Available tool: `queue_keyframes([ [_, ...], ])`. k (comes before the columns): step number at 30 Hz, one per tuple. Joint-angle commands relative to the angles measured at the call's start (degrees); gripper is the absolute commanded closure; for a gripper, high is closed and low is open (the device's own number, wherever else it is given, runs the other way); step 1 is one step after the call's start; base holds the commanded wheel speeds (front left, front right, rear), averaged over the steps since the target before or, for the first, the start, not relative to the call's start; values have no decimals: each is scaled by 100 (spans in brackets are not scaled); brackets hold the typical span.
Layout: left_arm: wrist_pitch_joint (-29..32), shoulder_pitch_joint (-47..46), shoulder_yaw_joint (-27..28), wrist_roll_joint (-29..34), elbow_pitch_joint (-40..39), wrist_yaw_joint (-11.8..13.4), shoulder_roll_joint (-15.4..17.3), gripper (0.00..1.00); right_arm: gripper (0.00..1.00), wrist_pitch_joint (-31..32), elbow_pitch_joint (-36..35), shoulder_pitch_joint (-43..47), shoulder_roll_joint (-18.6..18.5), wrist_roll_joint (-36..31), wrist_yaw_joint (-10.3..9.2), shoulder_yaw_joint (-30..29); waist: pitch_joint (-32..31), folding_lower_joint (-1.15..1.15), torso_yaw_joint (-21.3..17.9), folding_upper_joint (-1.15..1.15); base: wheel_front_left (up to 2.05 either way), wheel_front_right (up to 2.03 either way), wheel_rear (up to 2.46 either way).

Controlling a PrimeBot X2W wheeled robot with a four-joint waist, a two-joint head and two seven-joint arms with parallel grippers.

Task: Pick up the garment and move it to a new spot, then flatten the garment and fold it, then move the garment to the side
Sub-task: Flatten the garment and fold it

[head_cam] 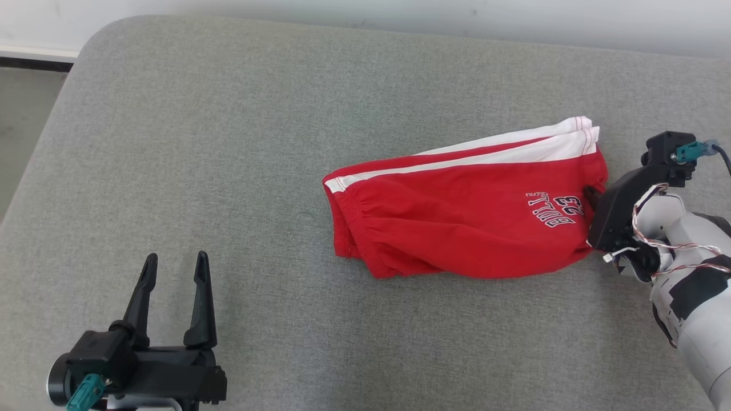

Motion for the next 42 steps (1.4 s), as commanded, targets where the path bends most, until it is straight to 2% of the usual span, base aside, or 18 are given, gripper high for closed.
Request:
queue_keyframes([
  [1,-1,-53,19,46,32,-11,-6,0,100,-53,51,181,-4,-57,3,59,-39,0,-59,0,0,0,0],
  [9,-1,13,-122,35,150,-36,-11,0,100,-480,-67,141,-243,-53,-4,41,-314,0,-422,0,0,0,0],
  [19,-1,187,-318,-144,296,-28,-10,0,100,-699,-264,344,-577,-125,-4,147,-661,0,-856,0,0,0,0],
  [27,-1,317,-381,-192,394,-10,-11,0,100,-942,-292,434,-769,-426,-4,231,-936,0,-1131,0,0,0,0],
  [35,-1,324,-385,-200,458,-33,-11,0,100,-856,-774,400,-446,-650,-4,477,-1078,0,-1181,0,0,0,0],
  [42,-1,282,-455,-237,479,-33,-11,0,100,-504,-1420,389,21,-769,-4,884,-1058,0,-1084,0,0,0,0],
])
